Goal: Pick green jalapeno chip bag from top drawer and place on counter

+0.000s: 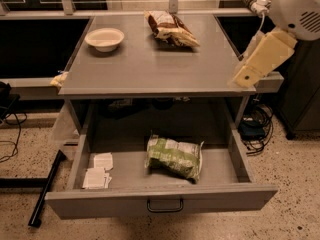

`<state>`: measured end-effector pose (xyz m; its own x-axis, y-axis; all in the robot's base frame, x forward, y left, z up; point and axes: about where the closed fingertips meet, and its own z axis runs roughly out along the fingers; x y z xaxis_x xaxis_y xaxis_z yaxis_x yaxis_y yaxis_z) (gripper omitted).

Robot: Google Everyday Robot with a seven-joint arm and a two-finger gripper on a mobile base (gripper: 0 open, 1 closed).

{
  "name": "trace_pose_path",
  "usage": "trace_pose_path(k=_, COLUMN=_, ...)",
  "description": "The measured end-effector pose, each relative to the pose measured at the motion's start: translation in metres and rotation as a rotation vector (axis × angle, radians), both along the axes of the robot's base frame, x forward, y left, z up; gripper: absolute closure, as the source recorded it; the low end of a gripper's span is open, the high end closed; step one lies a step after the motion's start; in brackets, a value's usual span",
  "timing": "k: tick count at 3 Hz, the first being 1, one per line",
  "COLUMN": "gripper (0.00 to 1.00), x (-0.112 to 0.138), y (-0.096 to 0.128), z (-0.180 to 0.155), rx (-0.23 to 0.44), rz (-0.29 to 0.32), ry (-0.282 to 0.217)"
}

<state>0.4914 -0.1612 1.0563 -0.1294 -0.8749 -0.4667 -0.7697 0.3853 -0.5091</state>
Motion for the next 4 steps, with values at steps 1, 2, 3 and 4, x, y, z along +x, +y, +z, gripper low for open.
trace_pose_path(k=1, gripper=0.00, x=0.003, y=0.020, z=-0.036, rx=0.049, rz=0.054, ry=0.015)
trace_pose_path(k=2, gripper=0.00, x=0.015, y=0.045, z=-0.106, rx=0.115, rz=0.103, ry=0.045)
trace_pose_path(k=3, gripper=0.00, x=0.037, y=0.063, z=-0.175, rx=0.167, rz=0.124, ry=0.065)
trace_pose_path(k=4, gripper=0.00, x=0.037, y=0.063, z=-0.175, rx=0.166, rz=0.125, ry=0.065)
